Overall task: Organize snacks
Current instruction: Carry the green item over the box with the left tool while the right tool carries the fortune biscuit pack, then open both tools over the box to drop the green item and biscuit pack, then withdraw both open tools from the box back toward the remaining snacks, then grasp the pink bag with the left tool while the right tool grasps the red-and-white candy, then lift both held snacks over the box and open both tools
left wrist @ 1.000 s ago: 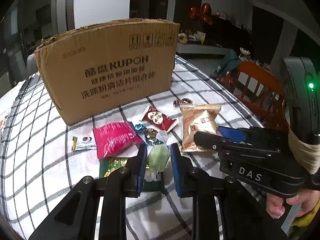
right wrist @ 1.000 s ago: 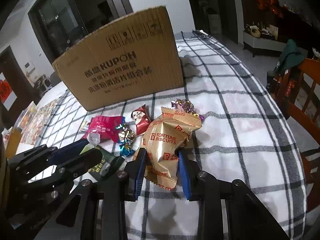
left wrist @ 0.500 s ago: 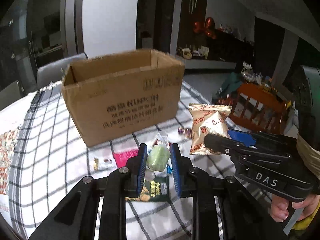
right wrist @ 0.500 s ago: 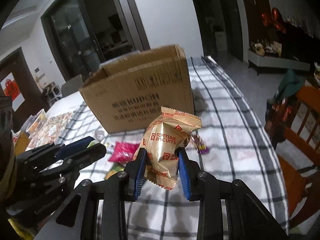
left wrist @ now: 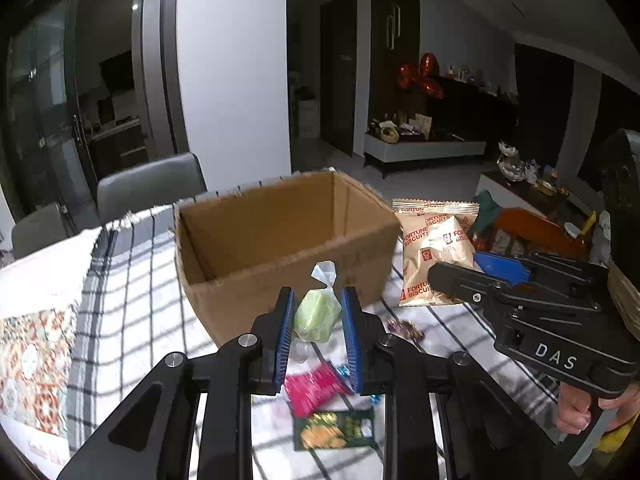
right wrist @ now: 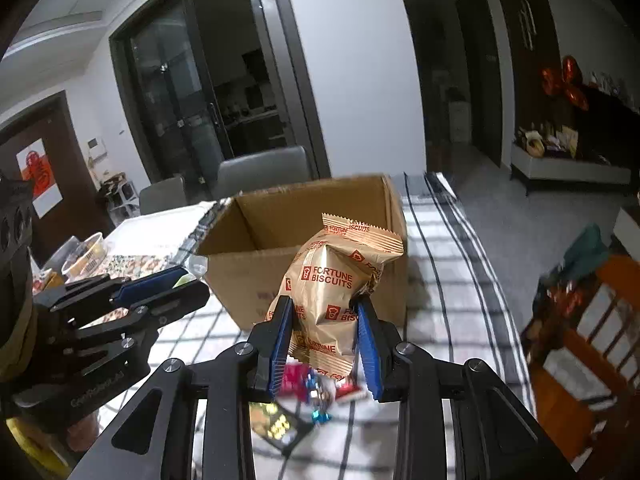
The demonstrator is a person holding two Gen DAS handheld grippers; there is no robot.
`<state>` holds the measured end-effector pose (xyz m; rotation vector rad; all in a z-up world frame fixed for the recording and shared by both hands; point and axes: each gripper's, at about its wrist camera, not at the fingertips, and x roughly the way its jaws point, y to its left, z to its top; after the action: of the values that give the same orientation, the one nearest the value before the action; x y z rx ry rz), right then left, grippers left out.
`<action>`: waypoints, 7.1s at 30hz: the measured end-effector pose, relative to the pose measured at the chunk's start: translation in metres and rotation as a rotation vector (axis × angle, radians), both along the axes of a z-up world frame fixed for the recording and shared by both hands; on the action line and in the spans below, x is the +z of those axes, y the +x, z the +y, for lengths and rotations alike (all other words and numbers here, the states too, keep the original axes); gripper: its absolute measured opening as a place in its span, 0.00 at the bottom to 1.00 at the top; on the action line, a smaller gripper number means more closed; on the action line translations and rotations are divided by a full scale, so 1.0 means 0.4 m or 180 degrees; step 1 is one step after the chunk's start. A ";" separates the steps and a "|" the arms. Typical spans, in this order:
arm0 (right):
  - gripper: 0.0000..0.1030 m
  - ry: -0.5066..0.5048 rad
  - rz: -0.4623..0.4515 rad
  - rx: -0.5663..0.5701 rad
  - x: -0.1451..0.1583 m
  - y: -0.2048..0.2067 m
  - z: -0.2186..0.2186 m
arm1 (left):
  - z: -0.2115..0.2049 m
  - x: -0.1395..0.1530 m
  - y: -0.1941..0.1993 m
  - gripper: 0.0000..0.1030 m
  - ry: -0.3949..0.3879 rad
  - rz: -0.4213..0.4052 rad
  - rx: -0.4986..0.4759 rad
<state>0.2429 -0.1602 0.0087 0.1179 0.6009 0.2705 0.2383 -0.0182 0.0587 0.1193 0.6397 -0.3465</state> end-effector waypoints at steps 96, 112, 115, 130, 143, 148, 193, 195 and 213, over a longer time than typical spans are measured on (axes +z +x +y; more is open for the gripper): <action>0.51 -0.0669 0.1085 0.0414 -0.318 0.123 0.073 | -0.038 -0.322 0.084 0.67 0.0850 0.0698 -0.1181; 0.39 -0.0691 0.1159 0.0440 -0.350 0.163 0.099 | -0.052 -0.377 0.132 0.66 0.0856 0.0982 -0.1514; 0.37 -0.0731 0.1142 0.0450 -0.351 0.168 0.113 | -0.053 -0.386 0.133 0.60 0.0891 0.0967 -0.1494; 0.21 -0.0769 0.1066 0.0424 -0.352 0.155 0.094 | -0.022 -0.358 0.123 0.41 0.0661 0.0931 -0.0871; 0.21 -0.0538 0.0884 0.0342 -0.286 0.105 0.051 | -0.023 -0.299 0.085 0.40 0.0460 0.0708 -0.0431; 0.21 -0.0479 0.0790 0.0333 -0.253 0.082 0.047 | -0.028 -0.273 0.063 0.40 0.0394 0.0629 -0.0354; 0.21 -0.0283 -0.0252 0.0270 0.107 0.201 0.058 | 0.042 0.074 0.190 0.40 0.0126 -0.0267 0.0272; 0.21 -0.0311 -0.0245 0.0300 0.108 0.219 0.062 | 0.042 0.069 0.212 0.40 0.0132 -0.0248 0.0277; 0.37 -0.0428 -0.0129 0.0224 0.066 0.315 0.056 | 0.039 0.038 0.288 0.59 0.0302 -0.0218 0.0537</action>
<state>0.3691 -0.1379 0.0351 -0.0382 0.5820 0.2992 0.3536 -0.0026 0.0740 0.1660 0.5939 -0.1488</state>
